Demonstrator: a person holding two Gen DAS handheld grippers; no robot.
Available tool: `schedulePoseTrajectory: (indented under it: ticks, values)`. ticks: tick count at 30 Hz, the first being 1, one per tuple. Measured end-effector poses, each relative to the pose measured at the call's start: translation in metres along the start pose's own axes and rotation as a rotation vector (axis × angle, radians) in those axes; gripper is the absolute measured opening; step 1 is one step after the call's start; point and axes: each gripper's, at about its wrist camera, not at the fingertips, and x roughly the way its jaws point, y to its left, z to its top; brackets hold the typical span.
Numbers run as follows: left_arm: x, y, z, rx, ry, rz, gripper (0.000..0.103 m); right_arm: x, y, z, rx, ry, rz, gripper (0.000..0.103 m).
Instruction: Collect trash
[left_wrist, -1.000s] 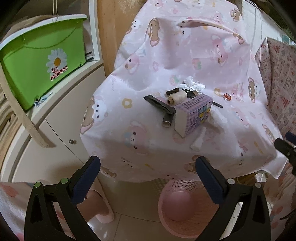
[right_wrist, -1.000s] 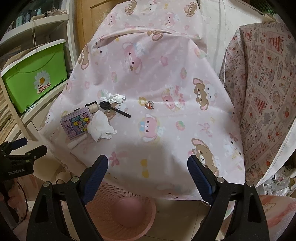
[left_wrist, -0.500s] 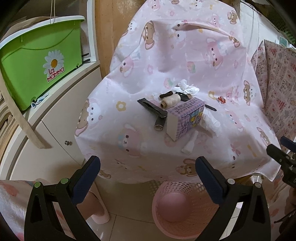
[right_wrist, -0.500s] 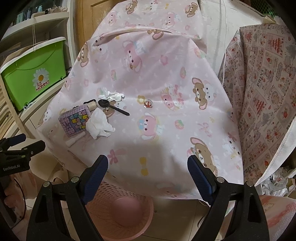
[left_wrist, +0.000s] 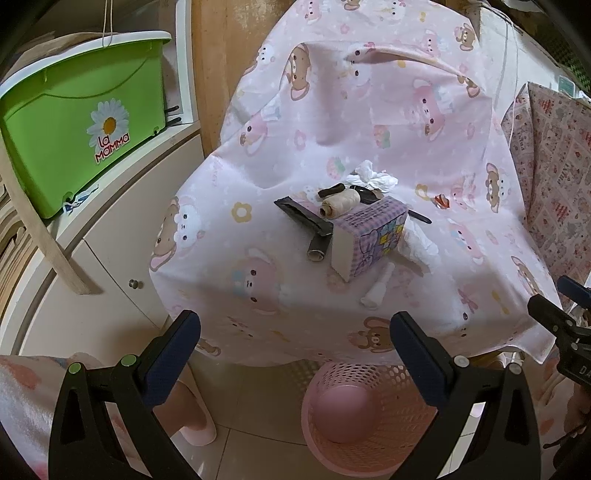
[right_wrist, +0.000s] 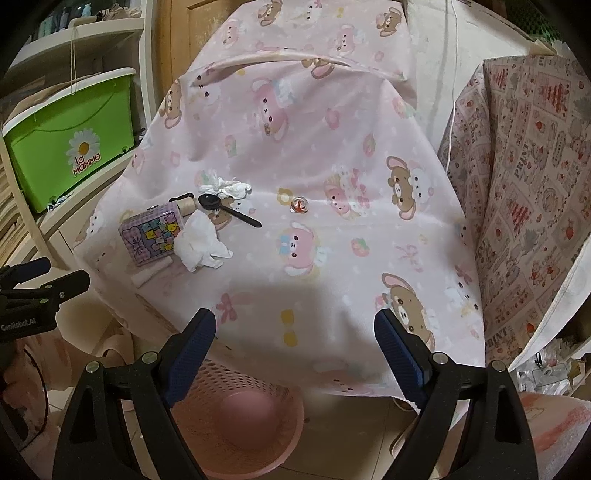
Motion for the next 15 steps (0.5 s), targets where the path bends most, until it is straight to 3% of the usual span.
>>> schedulePoseTrajectory:
  ticks: [15]
  values:
    - [0.0025, -0.0024, 0.0022, 0.01, -0.006, -0.002, 0.102, 0.0064, -0.0035, -0.0005, 0.035, 0.03, 0.032, 0.089]
